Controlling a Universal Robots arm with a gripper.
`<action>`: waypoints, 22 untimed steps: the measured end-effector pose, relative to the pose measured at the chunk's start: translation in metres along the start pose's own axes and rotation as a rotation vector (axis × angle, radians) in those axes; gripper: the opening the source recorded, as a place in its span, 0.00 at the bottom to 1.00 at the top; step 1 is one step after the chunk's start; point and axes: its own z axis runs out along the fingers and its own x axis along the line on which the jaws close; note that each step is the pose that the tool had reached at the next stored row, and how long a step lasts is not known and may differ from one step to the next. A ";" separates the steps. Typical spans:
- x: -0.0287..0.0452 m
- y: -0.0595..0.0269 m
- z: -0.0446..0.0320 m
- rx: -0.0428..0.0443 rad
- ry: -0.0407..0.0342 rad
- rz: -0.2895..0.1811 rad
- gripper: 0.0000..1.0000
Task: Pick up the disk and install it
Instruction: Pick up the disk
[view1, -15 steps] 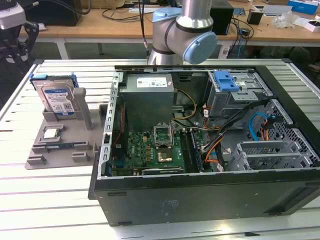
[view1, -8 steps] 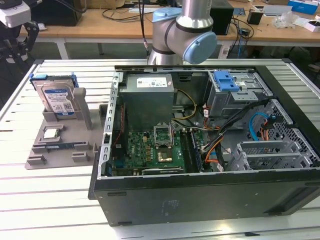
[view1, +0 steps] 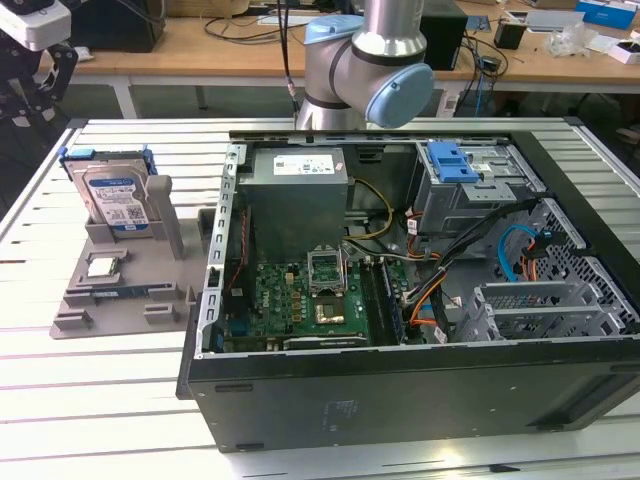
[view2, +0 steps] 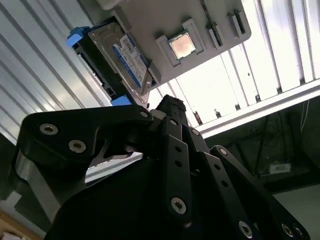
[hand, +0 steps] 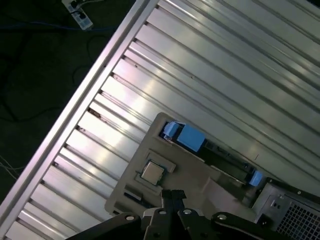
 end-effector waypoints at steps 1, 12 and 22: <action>0.0000 0.0000 0.0000 -0.0006 0.0011 -0.024 0.11; 0.0000 0.0000 0.0000 -0.0034 0.0064 -0.149 0.11; 0.0000 0.0000 0.0000 -0.0058 0.0112 -0.257 0.11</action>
